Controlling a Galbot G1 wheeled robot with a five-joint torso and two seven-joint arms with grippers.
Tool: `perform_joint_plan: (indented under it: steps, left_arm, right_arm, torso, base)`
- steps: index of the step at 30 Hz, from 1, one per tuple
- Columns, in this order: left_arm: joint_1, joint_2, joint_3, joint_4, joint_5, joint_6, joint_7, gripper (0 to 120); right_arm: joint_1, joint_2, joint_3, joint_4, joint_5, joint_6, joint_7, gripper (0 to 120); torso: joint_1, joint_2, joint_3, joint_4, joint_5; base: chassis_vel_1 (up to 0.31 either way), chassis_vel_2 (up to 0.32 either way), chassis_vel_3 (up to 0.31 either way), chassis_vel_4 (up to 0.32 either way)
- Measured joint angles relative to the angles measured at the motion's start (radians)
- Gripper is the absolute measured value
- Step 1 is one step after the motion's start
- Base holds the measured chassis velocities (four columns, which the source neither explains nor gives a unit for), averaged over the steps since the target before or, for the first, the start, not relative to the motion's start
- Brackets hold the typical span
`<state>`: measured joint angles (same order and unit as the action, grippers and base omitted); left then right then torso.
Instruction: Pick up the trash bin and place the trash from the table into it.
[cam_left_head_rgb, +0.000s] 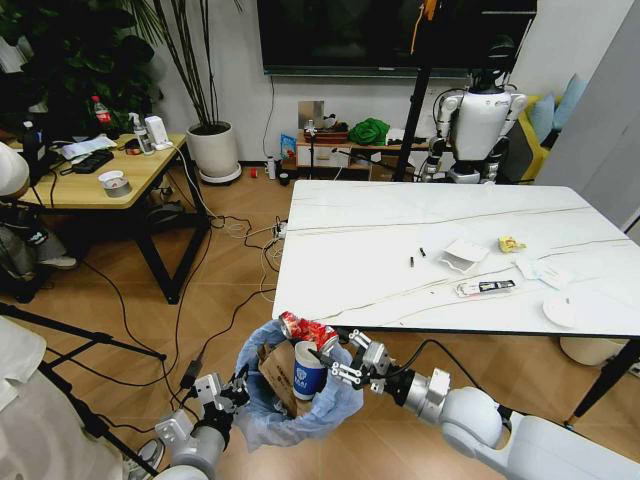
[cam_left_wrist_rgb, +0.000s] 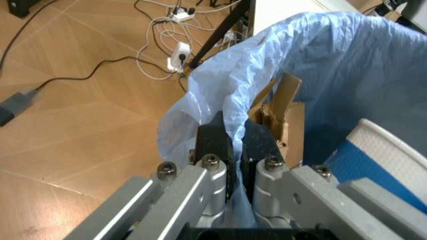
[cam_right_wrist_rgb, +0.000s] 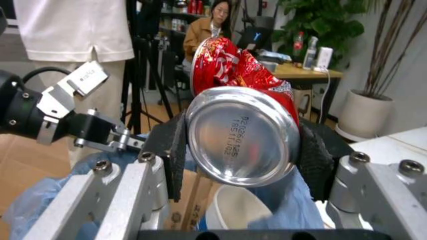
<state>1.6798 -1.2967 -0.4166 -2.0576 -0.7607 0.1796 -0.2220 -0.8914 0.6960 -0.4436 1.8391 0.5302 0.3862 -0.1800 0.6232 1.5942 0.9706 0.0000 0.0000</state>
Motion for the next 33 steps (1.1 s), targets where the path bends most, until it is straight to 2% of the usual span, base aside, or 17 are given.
perform_joint_plan:
  steps: [11, 13, 15, 18, 20, 25, 27, 33]
  left_arm:
    - [0.002, -0.001, -0.004, -0.004, 0.001, 0.000, 0.000, 0]
    - [0.002, -0.001, -0.004, -0.005, 0.001, 0.000, 0.000, 0]
    - [0.002, -0.001, -0.004, -0.005, 0.001, 0.001, 0.000, 0]
    - [0.002, -0.002, -0.004, -0.005, 0.001, 0.001, -0.001, 0]
    - [0.002, -0.002, -0.004, -0.005, 0.001, 0.001, -0.001, 0]
    - [0.008, 0.000, -0.004, -0.006, 0.001, 0.001, -0.001, 0]
    - [0.010, 0.000, -0.005, -0.007, 0.002, 0.001, -0.001, 0]
    - [0.042, -0.004, -0.013, -0.026, 0.011, 0.001, 0.001, 0]
  right_arm:
    - [0.042, 0.011, -0.041, -0.011, -0.012, 0.006, -0.002, 47]
    - [0.043, 0.013, -0.043, -0.015, -0.014, 0.009, -0.002, 53]
    - [0.045, 0.018, -0.045, -0.022, -0.015, 0.014, -0.002, 65]
    - [0.045, 0.020, -0.048, -0.024, -0.016, 0.015, -0.002, 71]
    - [0.045, 0.022, -0.049, -0.028, -0.017, 0.016, -0.002, 82]
    - [0.045, 0.029, -0.038, -0.039, -0.017, 0.020, 0.001, 98]
    - [0.044, 0.035, -0.026, -0.046, -0.013, 0.020, 0.004, 100]
    - [0.031, 0.100, 0.122, -0.148, 0.079, 0.040, 0.007, 100]
  torso:
    - [0.000, 0.000, 0.000, 0.0000, -0.0001]
    - [0.000, 0.000, 0.000, 0.0000, -0.0001]
    - [0.000, 0.000, 0.000, 0.0000, 0.0000]
    - [0.000, 0.000, 0.000, 0.0000, 0.0000]
    - [0.000, 0.000, 0.000, 0.0000, -0.0001]
    - [0.000, 0.000, 0.000, -0.0001, -0.0001]
    - [0.000, 0.000, 0.000, -0.0002, 0.0000]
    - [0.000, 0.000, 0.000, 0.0003, 0.0002]
  base:
    - [0.000, 0.000, 0.000, 0.000]
    - [0.000, 0.000, 0.000, 0.000]
    - [0.000, 0.000, 0.000, 0.000]
    - [0.000, 0.000, 0.000, 0.000]
    - [0.000, 0.000, 0.000, 0.000]
    - [0.000, 0.000, 0.000, 0.000]
    - [0.000, 0.000, 0.000, 0.000]
    - [0.000, 0.000, 0.000, 0.000]
